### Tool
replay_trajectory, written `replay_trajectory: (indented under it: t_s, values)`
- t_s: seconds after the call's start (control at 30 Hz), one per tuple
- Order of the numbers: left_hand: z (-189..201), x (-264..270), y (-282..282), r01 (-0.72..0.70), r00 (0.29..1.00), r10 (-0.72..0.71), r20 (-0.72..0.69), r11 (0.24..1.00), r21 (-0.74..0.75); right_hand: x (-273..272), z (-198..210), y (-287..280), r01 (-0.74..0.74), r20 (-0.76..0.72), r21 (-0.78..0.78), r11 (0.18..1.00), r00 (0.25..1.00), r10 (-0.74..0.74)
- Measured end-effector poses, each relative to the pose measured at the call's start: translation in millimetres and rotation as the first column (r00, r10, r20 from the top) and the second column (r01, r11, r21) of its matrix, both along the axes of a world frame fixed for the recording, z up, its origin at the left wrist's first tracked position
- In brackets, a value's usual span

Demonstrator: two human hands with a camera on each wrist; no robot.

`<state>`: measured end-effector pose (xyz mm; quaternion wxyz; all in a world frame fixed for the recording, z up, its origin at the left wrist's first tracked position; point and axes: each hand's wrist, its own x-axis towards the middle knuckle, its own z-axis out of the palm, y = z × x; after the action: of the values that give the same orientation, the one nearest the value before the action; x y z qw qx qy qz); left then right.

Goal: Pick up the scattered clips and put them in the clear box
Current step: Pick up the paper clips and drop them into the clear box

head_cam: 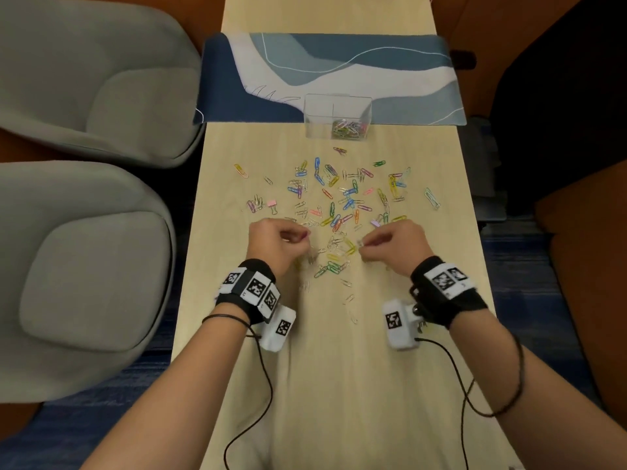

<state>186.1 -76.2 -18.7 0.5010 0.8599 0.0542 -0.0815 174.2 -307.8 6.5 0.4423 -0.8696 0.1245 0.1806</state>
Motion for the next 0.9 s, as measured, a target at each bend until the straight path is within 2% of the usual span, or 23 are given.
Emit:
replay_trajectory:
  t_s: [0.07, 0.13, 0.27, 0.4, 0.47, 0.6, 0.73, 0.9]
  values:
    - [15, 22, -3, -0.035, 0.998, 0.038, 0.041, 0.997, -0.068, 20, 15, -12, 0.128, 0.022, 0.179, 0.975, 0.991, -0.134]
    - [26, 46, -8, -0.044, 0.996, 0.055, 0.077, 0.990, -0.134, 44, 29, -21, 0.228, 0.059, 0.328, 0.917, 0.964, -0.261]
    - [36, 100, -23, -0.033, 0.988, 0.061, 0.145, 0.981, -0.191, 98, 50, -30, 0.329, 0.086, 0.613, 0.719, 0.876, -0.474]
    - [39, 156, -45, -0.048, 0.975, 0.095, 0.201, 0.973, -0.226, 148, 60, -26, 0.359, 0.001, 0.771, 0.525, 0.825, -0.565]
    - [40, 182, -58, -0.038, 0.968, 0.090, 0.236, 0.976, -0.213, 169, 58, -21, 0.356, -0.038, 0.815, 0.457, 0.820, -0.571]
    - [37, 226, -81, -0.014, 0.954, 0.066, 0.291, 0.984, -0.175, 202, 43, -20, 0.353, -0.015, 0.804, 0.478, 0.816, -0.577]
    - [24, 255, -94, 0.011, 0.955, -0.001, 0.298, 1.000, -0.030, 224, 28, -28, 0.366, 0.012, 0.783, 0.503, 0.800, -0.600]
    - [5, 269, -100, 0.065, 0.967, -0.080, 0.241, 0.996, 0.067, 240, 9, -31, 0.362, 0.130, 0.683, 0.634, 0.795, -0.593]
